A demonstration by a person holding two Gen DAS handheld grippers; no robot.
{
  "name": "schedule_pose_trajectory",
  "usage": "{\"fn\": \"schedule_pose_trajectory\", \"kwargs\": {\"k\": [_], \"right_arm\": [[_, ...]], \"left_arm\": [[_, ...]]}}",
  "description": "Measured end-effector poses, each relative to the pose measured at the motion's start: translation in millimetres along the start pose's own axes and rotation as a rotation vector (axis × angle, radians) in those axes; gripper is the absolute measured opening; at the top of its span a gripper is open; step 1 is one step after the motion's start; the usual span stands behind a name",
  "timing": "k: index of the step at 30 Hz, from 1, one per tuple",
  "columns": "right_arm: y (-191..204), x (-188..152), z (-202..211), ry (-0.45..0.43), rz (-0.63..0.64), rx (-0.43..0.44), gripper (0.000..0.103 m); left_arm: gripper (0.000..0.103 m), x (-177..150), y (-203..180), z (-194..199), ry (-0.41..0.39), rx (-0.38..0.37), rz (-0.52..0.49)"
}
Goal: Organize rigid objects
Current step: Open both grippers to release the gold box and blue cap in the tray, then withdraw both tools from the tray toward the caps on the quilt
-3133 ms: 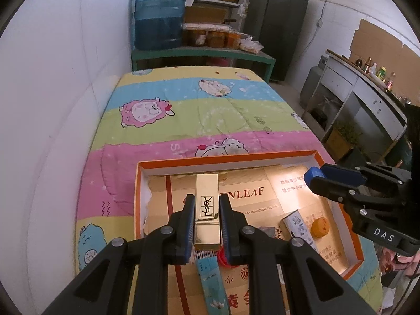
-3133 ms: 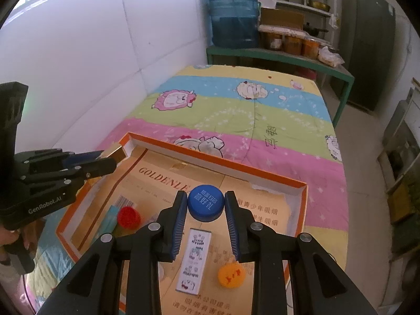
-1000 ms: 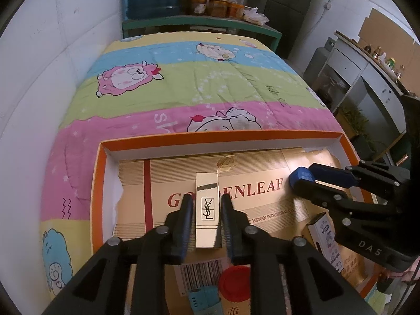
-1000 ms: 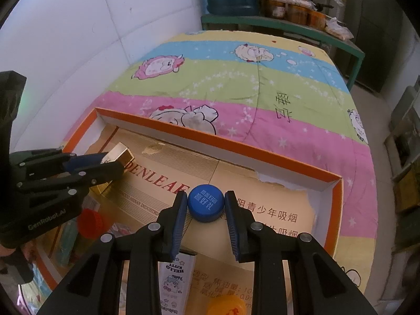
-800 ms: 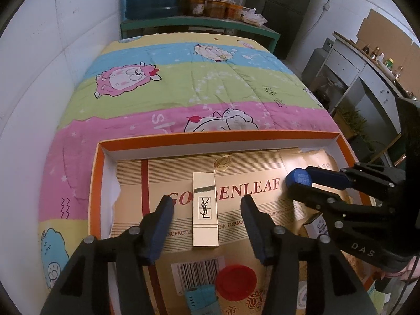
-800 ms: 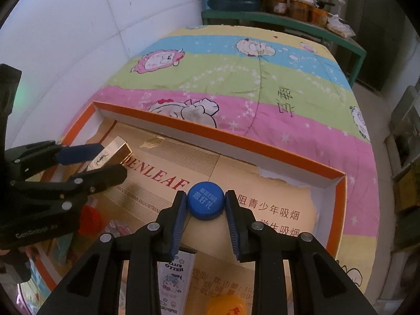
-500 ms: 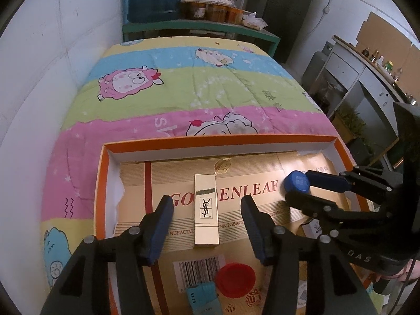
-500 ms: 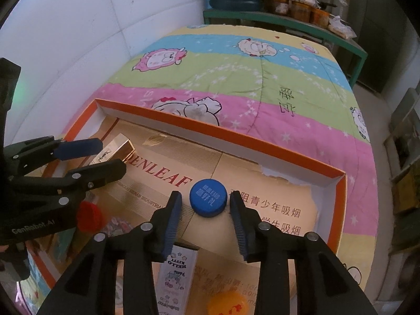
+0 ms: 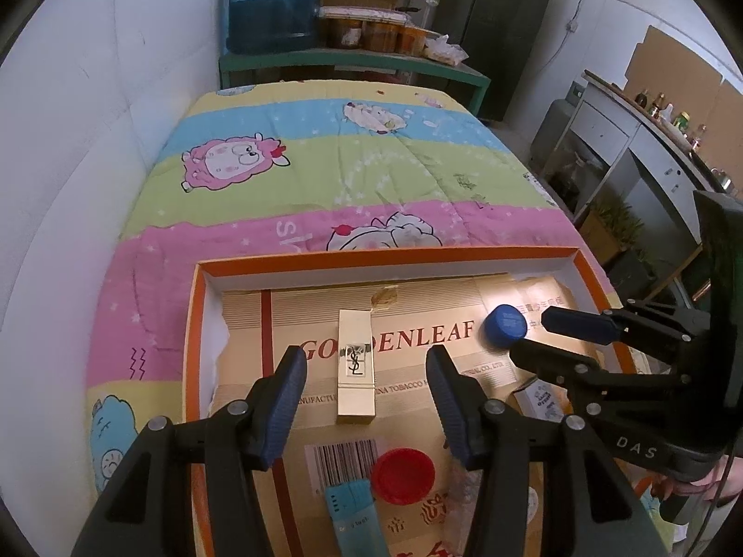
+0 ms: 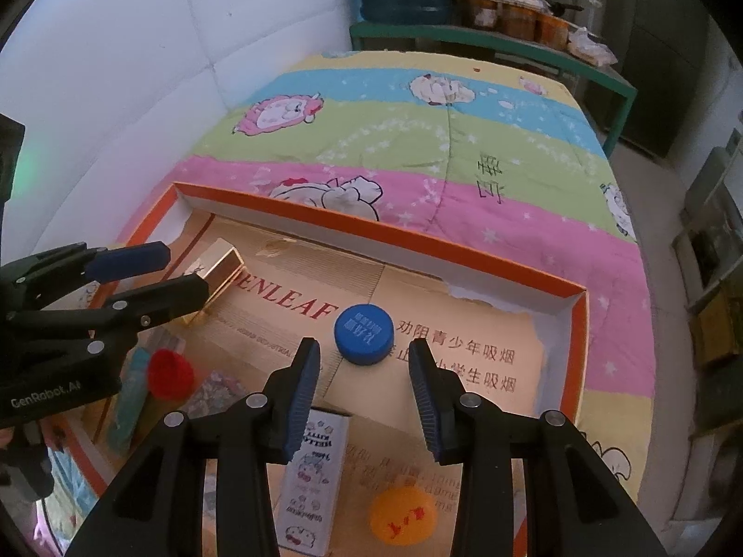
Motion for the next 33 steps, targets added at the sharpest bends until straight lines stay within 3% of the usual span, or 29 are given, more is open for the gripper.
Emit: {"fn": "schedule_pose_trajectory", "kwargs": {"k": [26,30,33], "right_arm": [[19,-20,49,-0.045,-0.008,-0.005,0.041],[21,-27,55,-0.046,-0.017,-0.007,0.041],[24,-32,62,-0.058,-0.026,-0.015,0.054]], "left_arm": [[0.054,-16,-15,58,-0.081,0.004,-0.016],[0.06,-19,-16,64,-0.089,0.002,-0.019],[0.06,-24,-18,70,-0.094,0.002,-0.021]]}}
Point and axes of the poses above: each gripper's, at about its wrist camera, not at the fingertips, and z roughly against the way its jaws point, y to its left, x to its top, the point moved 3 cm from there along -z, roughly the way its jaws point, and after that the axes turned 2 degrees about -x, right-handed, at the moved point
